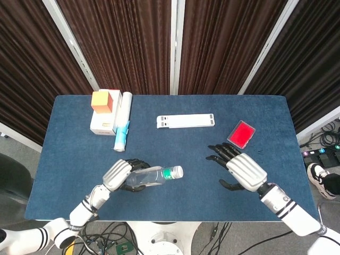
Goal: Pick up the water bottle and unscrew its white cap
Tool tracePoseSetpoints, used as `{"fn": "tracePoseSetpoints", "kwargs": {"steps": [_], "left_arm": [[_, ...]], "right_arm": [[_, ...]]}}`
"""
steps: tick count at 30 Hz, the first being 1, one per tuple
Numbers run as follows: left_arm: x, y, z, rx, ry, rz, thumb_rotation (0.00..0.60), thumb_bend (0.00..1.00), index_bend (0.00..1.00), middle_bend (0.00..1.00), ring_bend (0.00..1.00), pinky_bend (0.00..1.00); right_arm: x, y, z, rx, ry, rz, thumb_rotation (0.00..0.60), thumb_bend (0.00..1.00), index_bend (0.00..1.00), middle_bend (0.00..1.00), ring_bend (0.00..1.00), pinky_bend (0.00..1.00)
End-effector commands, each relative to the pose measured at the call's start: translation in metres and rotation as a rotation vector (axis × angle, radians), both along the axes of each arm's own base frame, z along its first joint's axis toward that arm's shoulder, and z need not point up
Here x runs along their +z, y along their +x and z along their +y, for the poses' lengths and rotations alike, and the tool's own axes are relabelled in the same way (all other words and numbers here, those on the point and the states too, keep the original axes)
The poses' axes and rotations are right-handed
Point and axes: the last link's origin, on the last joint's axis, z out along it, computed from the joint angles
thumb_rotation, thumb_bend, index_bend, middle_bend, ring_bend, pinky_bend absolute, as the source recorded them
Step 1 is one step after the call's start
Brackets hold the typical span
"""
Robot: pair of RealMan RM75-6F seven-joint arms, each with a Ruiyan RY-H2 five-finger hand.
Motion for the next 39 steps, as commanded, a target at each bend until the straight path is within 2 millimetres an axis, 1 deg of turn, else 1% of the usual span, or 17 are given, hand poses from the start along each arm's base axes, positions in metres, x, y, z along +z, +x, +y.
{"fn": "tracePoseSetpoints", "kwargs": {"steps": [1, 5, 11, 26, 39], "left_arm": [[-0.001, 0.007, 0.000, -0.007, -0.001, -0.013, 0.600, 0.43, 0.46, 0.47, 0.38, 0.50], [0.000, 0.013, -0.001, 0.000, -0.006, -0.034, 0.600, 0.43, 0.46, 0.47, 0.38, 0.50], [0.002, 0.019, -0.001, 0.000, -0.009, -0.047, 0.600, 0.43, 0.46, 0.47, 0.38, 0.50], [0.005, 0.022, -0.001, -0.009, 0.009, -0.042, 0.600, 0.43, 0.46, 0.47, 0.38, 0.50], [0.006, 0.020, 0.000, -0.002, 0.011, -0.034, 0.600, 0.43, 0.46, 0.46, 0.38, 0.50]], "right_arm": [[-0.013, 0.017, -0.007, 0.019, 0.041, -0.002, 0.600, 0.24, 0.19, 0.02, 0.00, 0.00], [-0.021, 0.025, -0.009, 0.025, 0.064, -0.010, 0.600, 0.24, 0.19, 0.02, 0.00, 0.00], [-0.029, 0.032, -0.008, 0.033, 0.091, -0.020, 0.600, 0.24, 0.19, 0.02, 0.00, 0.00], [-0.035, 0.040, -0.007, 0.050, 0.111, -0.032, 0.600, 0.24, 0.19, 0.01, 0.00, 0.00], [-0.033, 0.046, -0.004, 0.081, 0.114, -0.043, 0.600, 0.23, 0.19, 0.01, 0.00, 0.00]]}}
